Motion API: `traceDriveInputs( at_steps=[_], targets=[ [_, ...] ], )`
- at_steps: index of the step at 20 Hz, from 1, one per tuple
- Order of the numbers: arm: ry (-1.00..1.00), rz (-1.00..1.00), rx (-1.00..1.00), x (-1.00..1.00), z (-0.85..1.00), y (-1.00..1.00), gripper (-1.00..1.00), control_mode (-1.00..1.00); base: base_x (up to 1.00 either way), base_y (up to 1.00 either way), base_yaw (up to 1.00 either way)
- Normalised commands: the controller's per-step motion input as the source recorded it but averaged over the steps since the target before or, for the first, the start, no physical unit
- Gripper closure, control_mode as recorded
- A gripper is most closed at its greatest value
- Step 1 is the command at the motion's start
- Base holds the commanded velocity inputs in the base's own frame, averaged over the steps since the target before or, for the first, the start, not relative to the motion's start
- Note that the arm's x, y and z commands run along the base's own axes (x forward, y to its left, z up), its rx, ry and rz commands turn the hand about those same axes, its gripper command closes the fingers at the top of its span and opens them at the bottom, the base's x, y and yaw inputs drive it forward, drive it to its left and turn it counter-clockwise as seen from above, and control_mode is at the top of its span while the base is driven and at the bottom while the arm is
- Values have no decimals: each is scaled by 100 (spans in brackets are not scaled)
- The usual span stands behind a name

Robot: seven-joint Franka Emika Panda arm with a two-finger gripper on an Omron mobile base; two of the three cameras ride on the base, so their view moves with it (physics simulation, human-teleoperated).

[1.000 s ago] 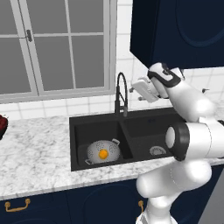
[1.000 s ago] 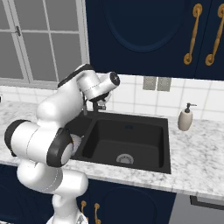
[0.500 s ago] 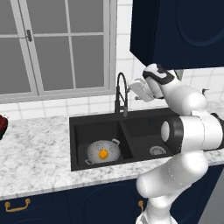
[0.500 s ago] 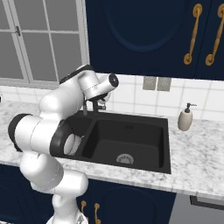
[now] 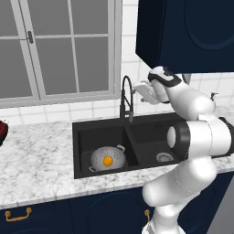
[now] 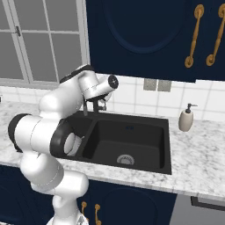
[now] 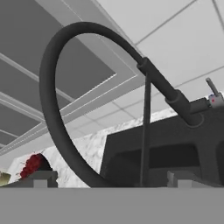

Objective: Put the colander in the sink, put the orange in the colander, and turn on the sink faucet and pour water over the colander.

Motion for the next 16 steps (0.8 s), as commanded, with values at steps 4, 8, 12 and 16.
traceDriveInputs(
  at_steps=[4, 8, 12, 16],
  targets=[
    [4, 4, -8, 84, -56, 81, -100, -100, 0, 0, 0],
    [14, 14, -2, 90, -54, 99, -100, -100, 0, 0, 0],
    [9, 11, -6, 78, -51, 92, -100, -100, 0, 0, 0],
    [0, 2, -10, 46, -37, 75, -100, -100, 0, 0, 0]
  ],
)
